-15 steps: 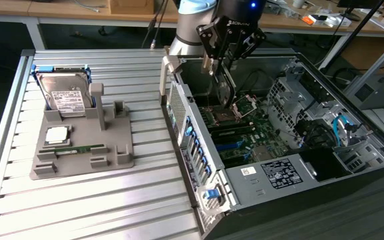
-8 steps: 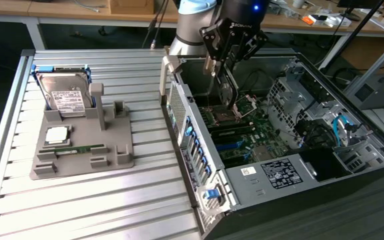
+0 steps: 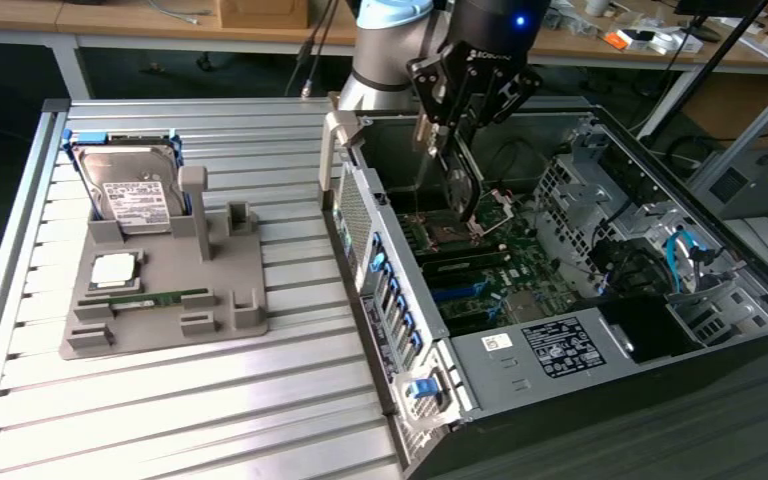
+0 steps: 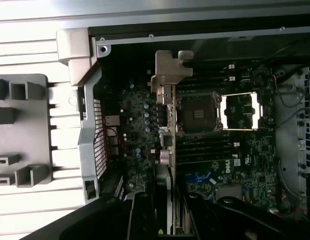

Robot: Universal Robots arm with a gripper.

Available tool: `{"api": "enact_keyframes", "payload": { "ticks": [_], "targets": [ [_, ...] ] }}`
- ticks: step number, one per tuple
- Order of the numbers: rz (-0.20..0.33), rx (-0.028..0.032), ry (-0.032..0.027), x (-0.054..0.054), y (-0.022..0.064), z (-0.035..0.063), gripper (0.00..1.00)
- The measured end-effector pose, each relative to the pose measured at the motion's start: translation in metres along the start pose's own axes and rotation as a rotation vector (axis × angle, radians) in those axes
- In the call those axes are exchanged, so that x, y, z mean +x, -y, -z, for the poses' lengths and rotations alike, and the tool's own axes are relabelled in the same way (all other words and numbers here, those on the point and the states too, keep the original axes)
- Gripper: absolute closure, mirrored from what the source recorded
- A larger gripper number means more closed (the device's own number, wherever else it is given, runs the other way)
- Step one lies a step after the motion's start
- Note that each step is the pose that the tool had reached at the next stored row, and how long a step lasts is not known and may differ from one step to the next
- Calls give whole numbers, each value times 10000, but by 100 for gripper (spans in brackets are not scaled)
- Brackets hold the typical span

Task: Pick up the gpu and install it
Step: 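Pick up the gpu and move the gpu toward the slot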

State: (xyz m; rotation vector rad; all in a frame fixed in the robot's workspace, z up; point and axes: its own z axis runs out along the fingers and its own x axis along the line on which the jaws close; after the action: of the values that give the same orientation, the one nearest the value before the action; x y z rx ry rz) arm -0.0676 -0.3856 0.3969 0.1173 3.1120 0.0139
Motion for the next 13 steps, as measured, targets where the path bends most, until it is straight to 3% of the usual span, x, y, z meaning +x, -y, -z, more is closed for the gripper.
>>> {"api": "enact_keyframes", "payload": {
  "ticks": [7, 13],
  "targets": [
    [-1, -1, 0, -57, 3, -26, 73],
    [0, 0, 0, -222, 11, -117, 73]
  ]
}}
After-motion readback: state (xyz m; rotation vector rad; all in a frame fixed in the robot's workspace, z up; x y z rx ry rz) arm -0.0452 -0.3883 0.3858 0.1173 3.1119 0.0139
